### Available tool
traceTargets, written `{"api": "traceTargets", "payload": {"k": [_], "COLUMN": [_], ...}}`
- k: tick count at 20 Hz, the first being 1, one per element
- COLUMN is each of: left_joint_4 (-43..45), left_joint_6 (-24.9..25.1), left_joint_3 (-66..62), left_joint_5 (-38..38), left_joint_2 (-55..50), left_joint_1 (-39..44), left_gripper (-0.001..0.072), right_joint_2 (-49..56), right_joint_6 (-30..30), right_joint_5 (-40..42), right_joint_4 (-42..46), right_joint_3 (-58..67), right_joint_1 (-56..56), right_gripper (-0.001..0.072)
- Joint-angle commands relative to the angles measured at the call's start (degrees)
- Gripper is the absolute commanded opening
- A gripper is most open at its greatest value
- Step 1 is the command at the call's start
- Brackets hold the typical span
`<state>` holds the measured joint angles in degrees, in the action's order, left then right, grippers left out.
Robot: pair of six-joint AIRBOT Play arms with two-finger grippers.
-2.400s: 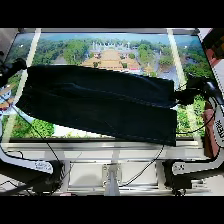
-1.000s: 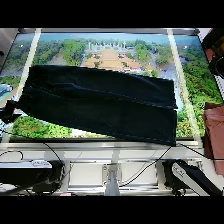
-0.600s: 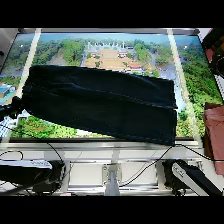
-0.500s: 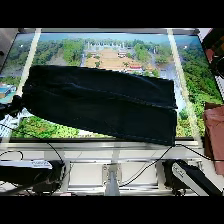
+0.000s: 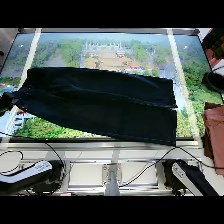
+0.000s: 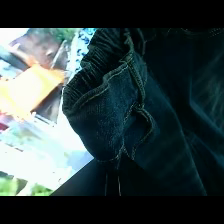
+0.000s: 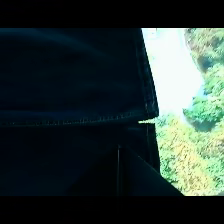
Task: Fold the clothes and pants, and hang the long-sleeved shirts on hangers.
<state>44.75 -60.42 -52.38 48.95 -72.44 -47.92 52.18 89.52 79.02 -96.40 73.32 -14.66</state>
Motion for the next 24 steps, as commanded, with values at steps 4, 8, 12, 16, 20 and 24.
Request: {"api": "traceTargets", "payload": {"k": [4,8,12,16,20,24], "left_joint_4": [3.26,3.23,3.26,3.23,3.23,3.23], "left_joint_6": [-4.0,-7.78,-7.69,-5.6,-5.57,-5.6], "left_joint_3": [6.1,9.79,12.68,12.72,12.72,12.72], "left_joint_5": [-0.81,-2.69,-3.17,-4.04,-5.88,-6.34], "left_joint_2": [5.4,5.4,5.4,5.4,5.4,5.38], "left_joint_1": [-0.63,-0.42,-0.33,-0.33,-0.33,-0.33], "left_gripper": [0.0073,0.0073,0.0073,0.0073,0.0074,0.0074], "right_joint_2": [-21.68,-29.44,-29.55,-29.51,-29.51,-29.51], "right_joint_6": [-11.19,-21.75,-24.26,-32.44,-42.86,-47.06], "right_joint_5": [-2.45,-2.97,-2.43,3.72,4.5,1.84], "right_joint_4": [-2.19,-2.19,-2.91,-2.73,-3.54,-6.99], "right_joint_3": [-30.01,-42.21,-47.06,-49.57,-55.01,-58.82], "right_joint_1": [0.04,0.04,0.04,0.04,0.04,0.04], "right_gripper": [0.0018,0.0018,0.0073,0.0536,0.0521,0.0506]}}
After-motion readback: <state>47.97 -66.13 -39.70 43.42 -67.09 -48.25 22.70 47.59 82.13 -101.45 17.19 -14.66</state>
